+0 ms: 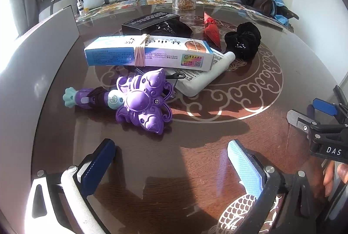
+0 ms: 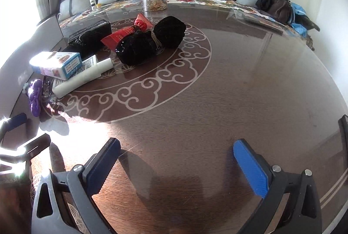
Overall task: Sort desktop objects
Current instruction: 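Move both tools back over the remaining objects on the table, then grasp the purple toy wand with the left tool while the right tool grasps the black scrunchie bundle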
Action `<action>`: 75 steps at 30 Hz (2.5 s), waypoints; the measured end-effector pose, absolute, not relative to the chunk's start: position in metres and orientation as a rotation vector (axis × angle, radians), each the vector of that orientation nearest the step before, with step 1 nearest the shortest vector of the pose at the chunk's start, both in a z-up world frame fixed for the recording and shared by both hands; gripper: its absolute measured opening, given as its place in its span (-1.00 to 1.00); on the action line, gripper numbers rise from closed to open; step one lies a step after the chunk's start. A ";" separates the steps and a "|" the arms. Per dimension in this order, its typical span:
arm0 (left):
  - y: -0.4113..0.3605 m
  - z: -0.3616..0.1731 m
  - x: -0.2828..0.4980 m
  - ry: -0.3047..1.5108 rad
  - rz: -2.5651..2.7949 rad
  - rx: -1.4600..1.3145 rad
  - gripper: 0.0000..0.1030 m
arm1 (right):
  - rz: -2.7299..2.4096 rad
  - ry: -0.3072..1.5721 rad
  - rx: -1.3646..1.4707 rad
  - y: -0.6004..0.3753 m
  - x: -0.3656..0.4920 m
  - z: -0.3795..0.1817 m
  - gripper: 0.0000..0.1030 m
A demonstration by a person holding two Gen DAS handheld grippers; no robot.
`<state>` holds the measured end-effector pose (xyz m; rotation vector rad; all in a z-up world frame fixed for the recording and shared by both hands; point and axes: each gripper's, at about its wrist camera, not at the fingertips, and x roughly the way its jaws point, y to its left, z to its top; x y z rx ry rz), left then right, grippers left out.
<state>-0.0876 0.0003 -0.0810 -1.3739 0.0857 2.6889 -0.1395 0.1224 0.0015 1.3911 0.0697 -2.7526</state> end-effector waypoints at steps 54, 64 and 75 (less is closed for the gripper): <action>-0.009 -0.076 -0.080 0.010 2.665 -1.402 1.00 | -2.751 0.071 1.391 0.123 -0.140 0.002 1.00; -0.024 -0.042 -0.147 -0.183 2.880 -1.449 1.00 | -2.750 0.071 1.390 0.122 -0.140 0.002 1.00; -0.057 -0.064 -0.086 -0.092 2.863 -1.470 1.00 | -2.751 0.071 1.389 0.122 -0.140 0.002 1.00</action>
